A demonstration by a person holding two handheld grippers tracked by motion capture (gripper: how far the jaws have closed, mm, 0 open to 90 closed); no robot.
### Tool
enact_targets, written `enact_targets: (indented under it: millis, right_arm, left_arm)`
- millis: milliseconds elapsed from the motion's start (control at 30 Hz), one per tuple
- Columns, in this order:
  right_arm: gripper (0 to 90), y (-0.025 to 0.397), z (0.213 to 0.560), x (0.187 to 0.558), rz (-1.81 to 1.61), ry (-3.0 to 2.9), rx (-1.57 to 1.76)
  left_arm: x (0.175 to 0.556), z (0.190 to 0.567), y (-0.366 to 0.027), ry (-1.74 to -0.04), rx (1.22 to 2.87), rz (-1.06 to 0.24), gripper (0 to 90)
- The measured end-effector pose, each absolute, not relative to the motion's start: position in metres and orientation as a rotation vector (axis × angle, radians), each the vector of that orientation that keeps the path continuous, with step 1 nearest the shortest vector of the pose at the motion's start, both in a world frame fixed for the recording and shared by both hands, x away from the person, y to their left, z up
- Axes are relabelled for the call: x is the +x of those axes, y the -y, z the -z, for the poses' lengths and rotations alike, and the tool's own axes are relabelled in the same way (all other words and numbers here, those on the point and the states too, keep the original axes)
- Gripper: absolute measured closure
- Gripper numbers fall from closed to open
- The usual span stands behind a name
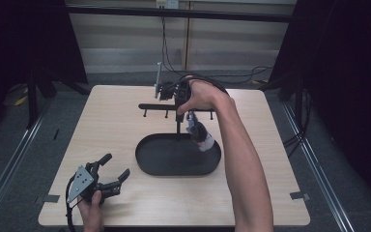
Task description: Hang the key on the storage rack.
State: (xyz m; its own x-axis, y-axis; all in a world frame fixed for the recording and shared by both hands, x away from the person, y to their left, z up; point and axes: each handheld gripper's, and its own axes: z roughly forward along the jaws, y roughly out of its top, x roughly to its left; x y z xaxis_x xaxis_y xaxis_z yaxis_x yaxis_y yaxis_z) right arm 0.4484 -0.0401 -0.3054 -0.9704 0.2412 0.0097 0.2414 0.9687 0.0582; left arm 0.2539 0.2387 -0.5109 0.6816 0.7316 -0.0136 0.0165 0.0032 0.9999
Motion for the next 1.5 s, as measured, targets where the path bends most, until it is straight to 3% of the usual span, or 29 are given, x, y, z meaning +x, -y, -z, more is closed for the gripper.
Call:
enact_targets:
  millis: [633,833,1067,1500]
  right_arm:
    - [71.0,0.052,0.305,0.436,0.195,3.089,-0.429]
    - [69.2,0.058,0.304,0.424,0.305,3.099,-0.415]
    - [58.9,0.067,0.304,0.405,0.418,3.108,-0.444]
    - [57.0,0.101,0.318,0.366,0.715,3.080,-0.575]
  left_arm:
    - [0.254,0.511,-0.239,-0.651,1.484,-0.640,15.3]
    - [0.254,0.511,-0.239,-0.654,1.479,-0.633,15.3]
    - [0.254,0.511,-0.239,-0.650,1.484,-0.635,15.3]
    - [0.254,0.511,-0.239,-0.654,1.479,-0.629,15.3]
